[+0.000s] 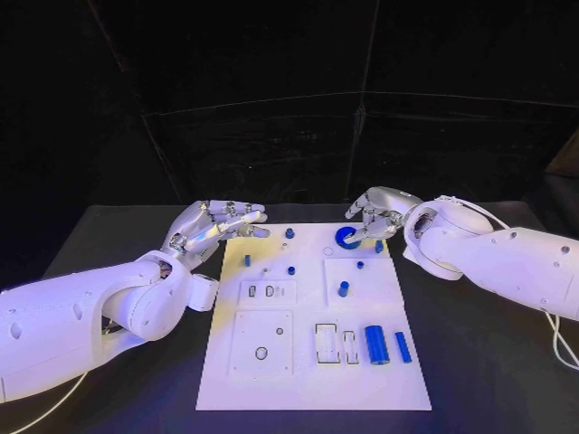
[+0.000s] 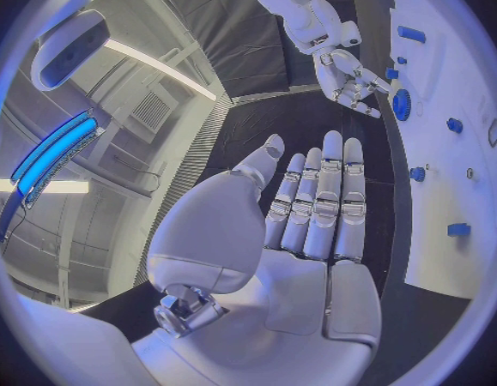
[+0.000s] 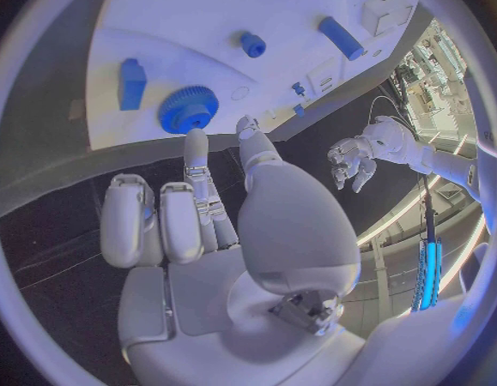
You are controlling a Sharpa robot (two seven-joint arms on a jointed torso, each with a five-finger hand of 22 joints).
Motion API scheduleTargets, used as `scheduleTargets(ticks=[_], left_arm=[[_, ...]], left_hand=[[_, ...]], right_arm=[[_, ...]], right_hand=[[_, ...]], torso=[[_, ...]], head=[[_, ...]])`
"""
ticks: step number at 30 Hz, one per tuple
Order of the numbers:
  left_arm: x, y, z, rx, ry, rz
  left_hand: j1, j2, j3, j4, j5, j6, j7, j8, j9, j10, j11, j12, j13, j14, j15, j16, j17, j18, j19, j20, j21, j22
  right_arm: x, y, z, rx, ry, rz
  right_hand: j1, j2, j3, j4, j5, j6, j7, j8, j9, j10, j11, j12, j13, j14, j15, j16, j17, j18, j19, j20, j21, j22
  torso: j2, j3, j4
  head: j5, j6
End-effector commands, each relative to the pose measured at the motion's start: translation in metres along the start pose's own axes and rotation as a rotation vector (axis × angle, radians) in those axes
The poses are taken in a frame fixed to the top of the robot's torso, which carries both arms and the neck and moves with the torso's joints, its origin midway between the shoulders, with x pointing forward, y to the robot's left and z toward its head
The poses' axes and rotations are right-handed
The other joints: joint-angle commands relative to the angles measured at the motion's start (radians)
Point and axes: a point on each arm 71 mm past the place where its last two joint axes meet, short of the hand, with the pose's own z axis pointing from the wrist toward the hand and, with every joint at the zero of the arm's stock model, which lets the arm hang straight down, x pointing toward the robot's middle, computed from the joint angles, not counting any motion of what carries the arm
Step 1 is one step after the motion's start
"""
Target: Assemble the parts on the task board
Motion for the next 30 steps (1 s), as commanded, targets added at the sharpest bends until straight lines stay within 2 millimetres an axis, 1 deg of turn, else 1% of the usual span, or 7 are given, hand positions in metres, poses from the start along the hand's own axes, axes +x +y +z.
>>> scheduleTargets(ticks=[1, 4, 7, 9, 16, 25, 30], left_arm=[[0.000, -0.001, 0.001, 0.009, 0.011, -0.010], [0.000, -0.001, 0.002, 0.008, 0.012, -0.011], [0.000, 0.000, 0.002, 0.008, 0.011, -0.010], [0.000, 0.000, 0.002, 0.007, 0.011, -0.010], [-0.001, 0.001, 0.003, 0.006, 0.010, -0.009], [-0.001, 0.001, 0.004, 0.004, 0.009, -0.008], [-0.001, 0.001, 0.004, 0.003, 0.009, -0.008]], left_hand=[[-0.008, 0.002, 0.005, -0.001, 0.002, 0.006, 0.000, -0.002, 0.000, 0.009, 0.000, -0.003, 0.000, 0.005, 0.000, -0.004, 0.002, 0.015, 0.000, 0.005, -0.005, -0.002], [-0.008, 0.002, 0.005, -0.001, 0.002, 0.006, 0.000, -0.002, 0.000, 0.009, 0.000, -0.003, 0.000, 0.005, 0.000, -0.004, 0.002, 0.015, 0.000, 0.005, -0.005, -0.002], [-0.008, 0.002, 0.005, -0.001, 0.002, 0.006, 0.000, -0.002, 0.000, 0.009, 0.000, -0.003, 0.000, 0.005, 0.000, -0.004, 0.002, 0.015, 0.000, 0.005, -0.005, -0.002], [-0.008, 0.002, 0.005, -0.001, 0.002, 0.006, 0.000, -0.002, 0.000, 0.009, 0.000, -0.003, 0.000, 0.005, 0.000, -0.004, 0.002, 0.015, 0.000, 0.005, -0.005, -0.002], [-0.008, 0.002, 0.006, -0.002, 0.002, 0.007, 0.000, -0.002, 0.000, 0.010, -0.001, -0.004, 0.000, 0.006, -0.001, -0.005, 0.002, 0.015, 0.000, 0.004, -0.006, -0.002], [-0.008, 0.002, 0.006, -0.002, 0.002, 0.007, 0.000, -0.002, 0.000, 0.010, -0.001, -0.004, 0.000, 0.006, -0.001, -0.005, 0.002, 0.015, 0.000, 0.004, -0.006, -0.002], [-0.008, 0.002, 0.006, -0.002, 0.002, 0.007, 0.000, -0.002, 0.000, 0.010, -0.001, -0.004, 0.000, 0.006, -0.001, -0.005, 0.002, 0.015, 0.000, 0.004, -0.006, -0.002]], right_arm=[[0.002, -0.004, -0.001, 0.039, 0.062, 0.053], [0.003, -0.009, 0.000, 0.052, 0.079, 0.032], [0.004, -0.010, 0.002, 0.060, 0.090, 0.013], [0.004, -0.011, 0.004, 0.064, 0.096, 0.001], [0.008, -0.010, 0.008, 0.075, 0.120, -0.024], [0.012, -0.006, 0.013, 0.091, 0.156, -0.060], [0.014, -0.003, 0.015, 0.101, 0.157, -0.076]], right_hand=[[0.033, 0.015, -0.035, 0.025, 0.017, -0.014, 0.001, 0.010, 0.001, -0.006, 0.003, 0.182, 0.196, 0.038, 0.005, 0.025, 0.046, -0.021, 0.014, 0.001, 0.010, 0.018], [0.065, 0.034, -0.066, 0.047, 0.039, -0.024, 0.006, 0.023, 0.001, -0.001, 0.008, 0.338, 0.371, 0.042, 0.010, 0.047, 0.091, -0.025, 0.023, 0.007, 0.019, 0.036], [0.090, 0.045, -0.071, 0.048, 0.068, -0.029, 0.007, 0.029, 0.000, 0.024, 0.010, 0.417, 0.462, 0.046, 0.010, 0.061, 0.123, -0.029, 0.036, 0.010, 0.027, 0.057], [0.101, 0.052, -0.078, 0.051, 0.084, -0.031, 0.008, 0.035, 0.000, 0.044, 0.011, 0.474, 0.527, 0.050, 0.012, 0.072, 0.148, -0.033, 0.048, 0.011, 0.036, 0.077], [0.126, 0.072, -0.082, 0.048, 0.095, -0.025, 0.007, 0.050, 0.001, 0.084, 0.011, 0.567, 0.638, 0.054, 0.013, 0.086, 0.178, -0.038, 0.062, 0.013, 0.046, 0.099], [0.131, 0.081, -0.090, 0.048, 0.091, -0.027, 0.009, 0.056, 0.000, 0.115, 0.013, 0.631, 0.717, 0.057, 0.015, 0.097, 0.204, -0.041, 0.071, 0.015, 0.053, 0.115], [0.130, 0.087, -0.093, 0.050, 0.089, -0.027, 0.010, 0.058, -0.001, 0.130, 0.015, 0.658, 0.750, 0.061, 0.017, 0.105, 0.225, -0.044, 0.080, 0.017, 0.059, 0.129]], torso=[[0.002, -0.0004, -0.0011], [0.003, 0.0005, 0.0014], [0.003, 0.0011, 0.0025], [0.001, -0.0005, 0.0031], [0.002, -0.0009, 0.0038], [0.002, -0.0011, 0.0022], [0.002, -0.0016, 0.0042]], head=[[-0.005, 0.003], [-0.006, 0.000], [-0.007, -0.002], [-0.008, -0.002], [-0.005, -0.004], [-0.003, -0.008], [-0.005, -0.010]])
